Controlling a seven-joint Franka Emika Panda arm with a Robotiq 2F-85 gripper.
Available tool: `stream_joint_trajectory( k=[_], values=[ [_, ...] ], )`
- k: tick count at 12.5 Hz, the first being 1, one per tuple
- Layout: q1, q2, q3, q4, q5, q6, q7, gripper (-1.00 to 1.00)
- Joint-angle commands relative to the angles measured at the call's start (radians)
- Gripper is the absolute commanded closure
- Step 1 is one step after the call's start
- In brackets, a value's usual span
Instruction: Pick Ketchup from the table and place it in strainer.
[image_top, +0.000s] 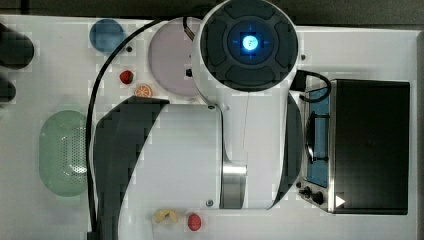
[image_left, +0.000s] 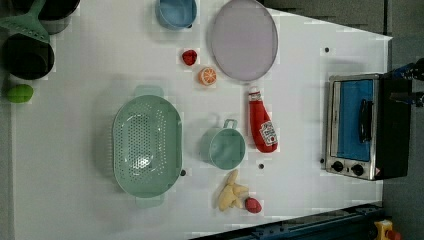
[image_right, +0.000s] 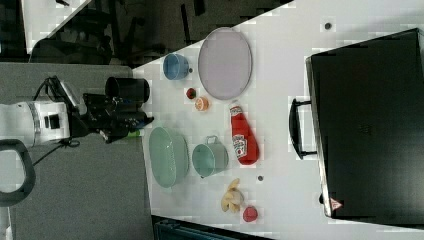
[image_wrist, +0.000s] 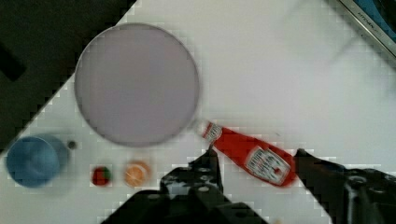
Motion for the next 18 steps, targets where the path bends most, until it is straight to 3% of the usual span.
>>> stream_joint_trajectory(
  k=[1, 3, 7, 10, 14, 18],
  values=[
    [-0.096, -0.17, 0.06, -0.074, 0.015, -0.143, -0.057, -0.58],
    [-0.094, -0.149, 0.065, -0.1, 0.015, -0.132, -0.071, -0.99],
    [-0.092, -0.084, 0.086, -0.206, 0.015, -0.071, -0.261, -1.0],
    [-0.091, -0.033, 0.101, -0.297, 0.015, 0.025, -0.561, -1.0],
    [-0.09, 0.009, 0.111, -0.429, 0.014, 0.278, -0.943, -1.0],
    [-0.085, 0.042, 0.118, -0.569, 0.014, 0.551, -0.989, -1.0]
  ],
)
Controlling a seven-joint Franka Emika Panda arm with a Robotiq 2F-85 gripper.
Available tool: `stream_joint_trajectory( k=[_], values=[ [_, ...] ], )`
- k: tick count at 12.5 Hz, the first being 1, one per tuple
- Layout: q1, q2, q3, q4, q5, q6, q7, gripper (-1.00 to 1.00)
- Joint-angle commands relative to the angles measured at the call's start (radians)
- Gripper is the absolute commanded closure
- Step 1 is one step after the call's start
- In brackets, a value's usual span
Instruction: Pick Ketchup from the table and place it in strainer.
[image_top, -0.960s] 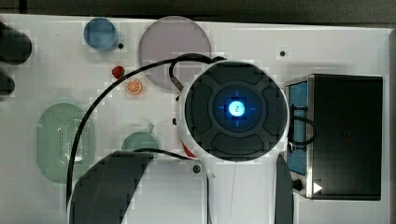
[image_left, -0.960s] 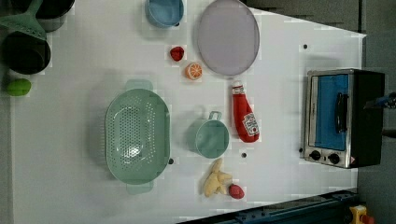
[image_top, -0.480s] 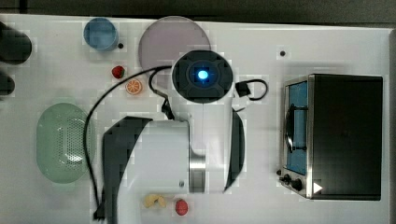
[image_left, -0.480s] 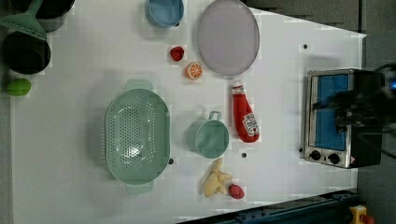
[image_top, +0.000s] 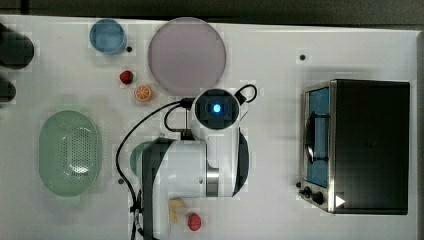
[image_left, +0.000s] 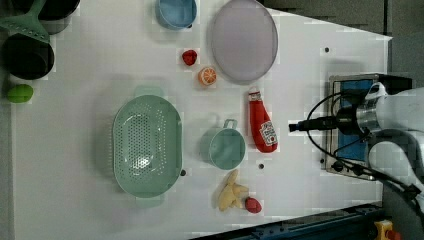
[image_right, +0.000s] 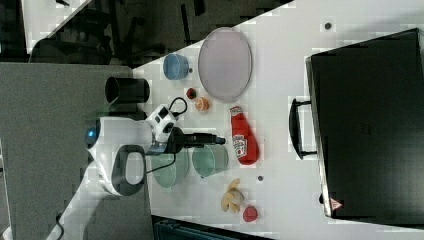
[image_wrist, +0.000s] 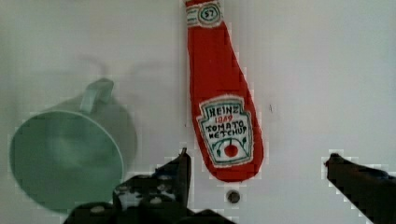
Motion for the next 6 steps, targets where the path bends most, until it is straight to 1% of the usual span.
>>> stream_joint_trajectory(
  k=[1, 3, 6],
  values=[
    [-0.003, -0.025, 0.009, -0.054, 0.008, 0.145, -0.111, -1.0],
    [-0.002, 0.019, 0.012, -0.095, 0.007, 0.209, -0.11, -1.0],
    [0.0, 0.111, 0.012, -0.102, 0.003, 0.26, -0.11, -1.0]
  ],
)
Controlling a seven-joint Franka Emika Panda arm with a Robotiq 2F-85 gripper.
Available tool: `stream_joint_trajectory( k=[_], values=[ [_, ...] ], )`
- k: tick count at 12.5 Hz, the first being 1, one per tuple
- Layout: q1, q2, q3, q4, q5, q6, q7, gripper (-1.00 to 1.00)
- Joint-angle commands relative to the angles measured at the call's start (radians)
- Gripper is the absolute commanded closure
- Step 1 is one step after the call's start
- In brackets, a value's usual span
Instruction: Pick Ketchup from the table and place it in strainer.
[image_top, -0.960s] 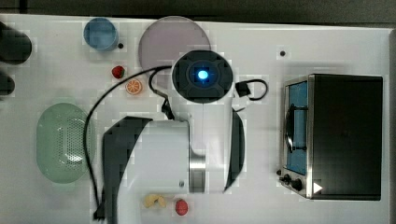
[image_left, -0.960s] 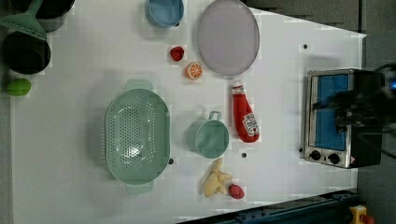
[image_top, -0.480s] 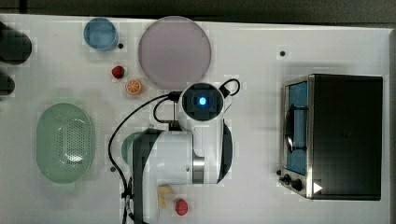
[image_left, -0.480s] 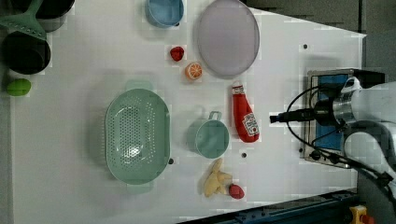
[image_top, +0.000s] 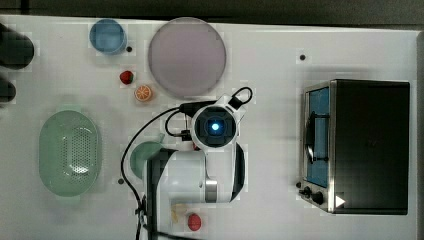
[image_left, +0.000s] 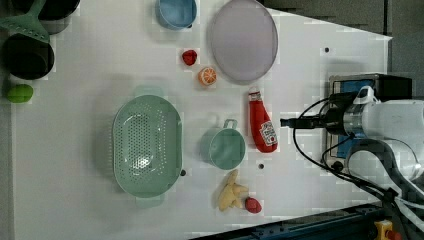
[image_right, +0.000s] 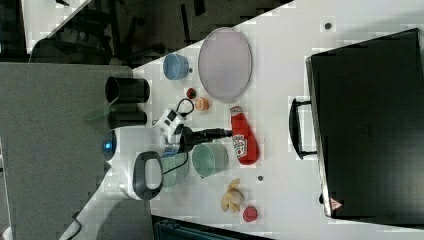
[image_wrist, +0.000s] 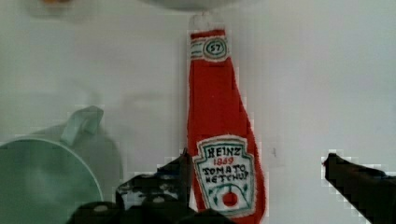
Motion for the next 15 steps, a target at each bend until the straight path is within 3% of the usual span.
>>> stream_joint_trajectory(
  k=[1, 8, 9, 12, 15],
  values=[
    [0.002, 0.102, 0.005, -0.009, 0.002, 0.044, -0.059, -1.0],
    [0.002, 0.257, -0.007, -0.004, -0.004, 0.197, -0.055, -1.0],
    [0.002, 0.259, -0.008, -0.005, -0.004, 0.197, -0.055, -0.92],
    [0.002, 0.251, -0.007, 0.0, -0.004, 0.193, -0.055, -0.24],
    [0.002, 0.183, -0.007, 0.021, -0.004, 0.145, -0.053, -0.24]
  ],
)
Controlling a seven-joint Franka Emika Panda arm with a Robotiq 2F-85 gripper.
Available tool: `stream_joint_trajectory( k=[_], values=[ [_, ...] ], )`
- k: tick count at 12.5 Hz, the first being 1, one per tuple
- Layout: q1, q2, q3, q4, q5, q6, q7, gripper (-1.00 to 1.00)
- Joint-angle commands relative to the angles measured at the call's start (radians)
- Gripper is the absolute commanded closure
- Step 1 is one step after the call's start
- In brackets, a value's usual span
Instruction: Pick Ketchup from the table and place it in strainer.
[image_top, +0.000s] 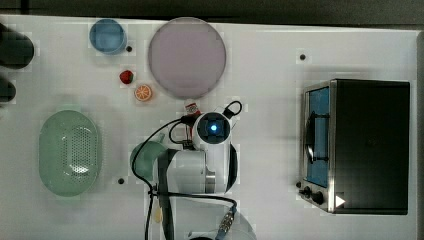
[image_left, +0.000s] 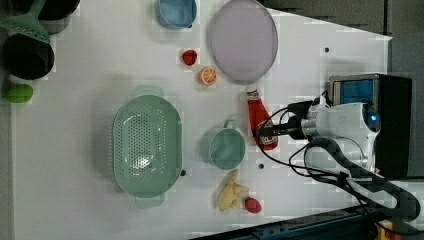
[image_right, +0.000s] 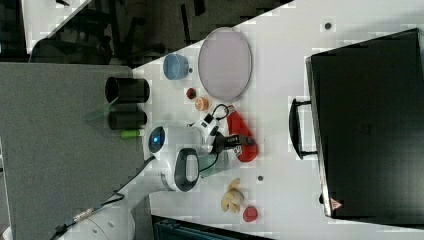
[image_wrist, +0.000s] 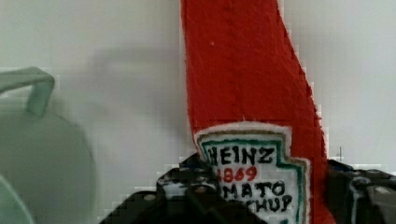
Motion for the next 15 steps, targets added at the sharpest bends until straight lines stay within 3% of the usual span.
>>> stream_joint_trajectory(
  k=[1, 6, 9, 15],
  values=[
    [-0.002, -0.12, -0.006, 0.048, 0.002, -0.092, -0.03, -0.24],
    [0.0, -0.353, 0.015, 0.177, 0.004, -0.506, 0.005, -0.24],
    [0.011, -0.414, 0.061, 0.284, 0.012, -0.719, 0.116, -0.24],
    [0.04, -0.411, 0.261, 0.331, 0.029, -0.737, 0.368, -0.24]
  ],
)
